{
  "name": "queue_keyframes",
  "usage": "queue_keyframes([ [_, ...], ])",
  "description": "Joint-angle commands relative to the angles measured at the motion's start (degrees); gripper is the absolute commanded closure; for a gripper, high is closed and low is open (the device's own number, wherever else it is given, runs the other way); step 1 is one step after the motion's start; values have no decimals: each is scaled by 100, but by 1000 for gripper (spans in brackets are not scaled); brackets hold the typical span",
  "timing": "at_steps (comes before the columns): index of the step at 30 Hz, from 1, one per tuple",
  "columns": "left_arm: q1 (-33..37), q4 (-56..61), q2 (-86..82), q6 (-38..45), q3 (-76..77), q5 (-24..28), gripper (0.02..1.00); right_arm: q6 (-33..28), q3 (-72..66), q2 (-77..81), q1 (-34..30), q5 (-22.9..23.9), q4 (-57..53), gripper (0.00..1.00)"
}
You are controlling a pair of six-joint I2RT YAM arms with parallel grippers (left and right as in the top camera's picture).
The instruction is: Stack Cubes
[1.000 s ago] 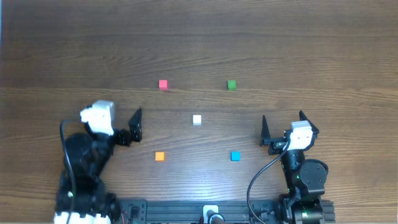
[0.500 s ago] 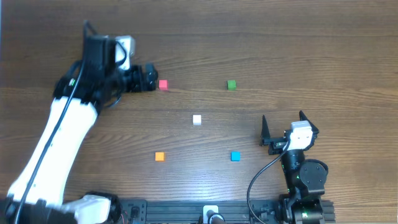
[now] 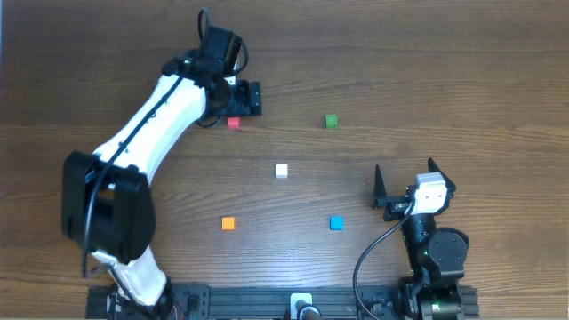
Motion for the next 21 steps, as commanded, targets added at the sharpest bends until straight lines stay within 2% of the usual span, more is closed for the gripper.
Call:
queue_keyframes([
  [1,24,0,435,-146,227,-127,82,13,-52,-39,-42,-63,17,9],
  [21,103,122,1228,166,225,-232,231,13,-52,-39,-42,-63,17,7],
])
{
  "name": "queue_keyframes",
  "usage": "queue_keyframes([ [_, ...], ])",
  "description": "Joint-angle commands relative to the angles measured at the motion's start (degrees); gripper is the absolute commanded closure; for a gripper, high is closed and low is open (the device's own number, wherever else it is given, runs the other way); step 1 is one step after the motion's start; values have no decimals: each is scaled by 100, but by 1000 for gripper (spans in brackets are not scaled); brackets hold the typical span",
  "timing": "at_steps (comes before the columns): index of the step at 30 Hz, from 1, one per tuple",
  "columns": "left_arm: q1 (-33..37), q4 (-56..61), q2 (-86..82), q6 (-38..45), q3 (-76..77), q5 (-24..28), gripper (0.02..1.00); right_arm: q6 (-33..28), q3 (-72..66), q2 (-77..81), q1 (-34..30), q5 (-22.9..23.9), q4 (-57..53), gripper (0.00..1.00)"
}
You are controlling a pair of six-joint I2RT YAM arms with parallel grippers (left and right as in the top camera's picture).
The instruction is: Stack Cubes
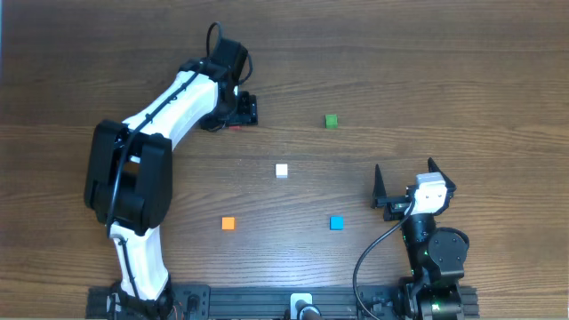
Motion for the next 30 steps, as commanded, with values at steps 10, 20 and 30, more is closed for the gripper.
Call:
queue_keyframes([
  [10,31,114,210,365,129,-90,367,11,-52,-39,-42,-63,17,9],
  [20,31,160,210,361,129,-90,627,11,-52,-39,-42,-63,17,7],
  [30,31,260,229,358,129,-87,849,11,-52,-39,-42,-63,17,9],
])
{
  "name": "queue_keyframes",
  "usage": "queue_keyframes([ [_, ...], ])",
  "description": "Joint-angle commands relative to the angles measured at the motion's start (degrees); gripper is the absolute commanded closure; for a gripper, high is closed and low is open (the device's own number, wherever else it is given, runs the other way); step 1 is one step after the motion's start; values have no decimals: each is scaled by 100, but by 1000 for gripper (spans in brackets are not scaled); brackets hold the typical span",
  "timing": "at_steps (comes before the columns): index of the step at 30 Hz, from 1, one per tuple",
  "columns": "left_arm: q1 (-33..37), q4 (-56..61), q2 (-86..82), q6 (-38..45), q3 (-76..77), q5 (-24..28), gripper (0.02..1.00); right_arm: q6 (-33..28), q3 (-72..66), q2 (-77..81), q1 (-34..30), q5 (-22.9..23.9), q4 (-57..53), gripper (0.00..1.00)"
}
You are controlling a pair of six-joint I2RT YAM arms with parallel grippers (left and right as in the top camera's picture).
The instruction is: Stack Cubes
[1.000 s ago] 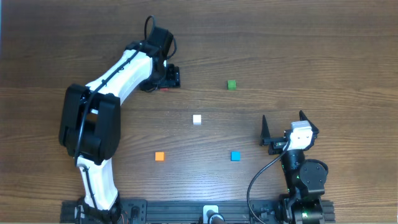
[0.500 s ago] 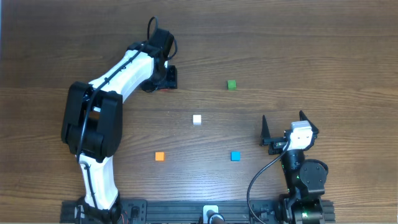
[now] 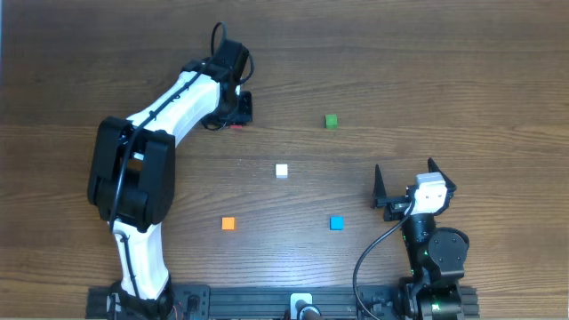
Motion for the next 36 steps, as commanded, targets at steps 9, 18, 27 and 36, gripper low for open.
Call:
queue_keyframes([
  [9,-164,-448,-737,-195,116,-140,980,11,-52,-39,-42,-63,17,9],
  [18,-1436,-1633,-2052,-1788,116,-925,978,11,-52,-39,-42,-63,17,9],
  [27,-2625,-1432,-2122,-3075,-243,-1056,976,11,-52,-39,-42,-63,17,7],
  [36,-2717,-870,-1985,-3154,-879,-909,980,11,-52,-39,-42,-63,17,7],
])
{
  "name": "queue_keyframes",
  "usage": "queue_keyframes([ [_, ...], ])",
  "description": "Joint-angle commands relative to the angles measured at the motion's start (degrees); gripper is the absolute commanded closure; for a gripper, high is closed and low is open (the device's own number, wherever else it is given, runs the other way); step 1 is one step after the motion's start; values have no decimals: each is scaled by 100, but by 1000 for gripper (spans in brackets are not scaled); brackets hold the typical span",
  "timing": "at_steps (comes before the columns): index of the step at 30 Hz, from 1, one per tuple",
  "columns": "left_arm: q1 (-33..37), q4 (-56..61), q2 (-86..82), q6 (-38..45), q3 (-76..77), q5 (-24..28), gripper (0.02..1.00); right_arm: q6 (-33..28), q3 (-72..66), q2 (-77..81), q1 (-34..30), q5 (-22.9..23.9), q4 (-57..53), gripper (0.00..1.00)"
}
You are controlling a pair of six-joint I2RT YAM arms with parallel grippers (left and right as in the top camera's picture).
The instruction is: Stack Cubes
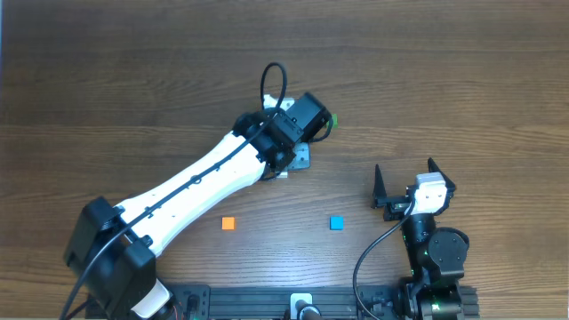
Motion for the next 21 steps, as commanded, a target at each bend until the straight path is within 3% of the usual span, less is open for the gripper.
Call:
queue_keyframes([
  [1,-17,46,186,-229,-173,-48,980,13,-52,-39,-42,-63,17,9],
  [21,-44,162,826,-229,-179,-22,976,13,-52,-39,-42,-63,17,9],
])
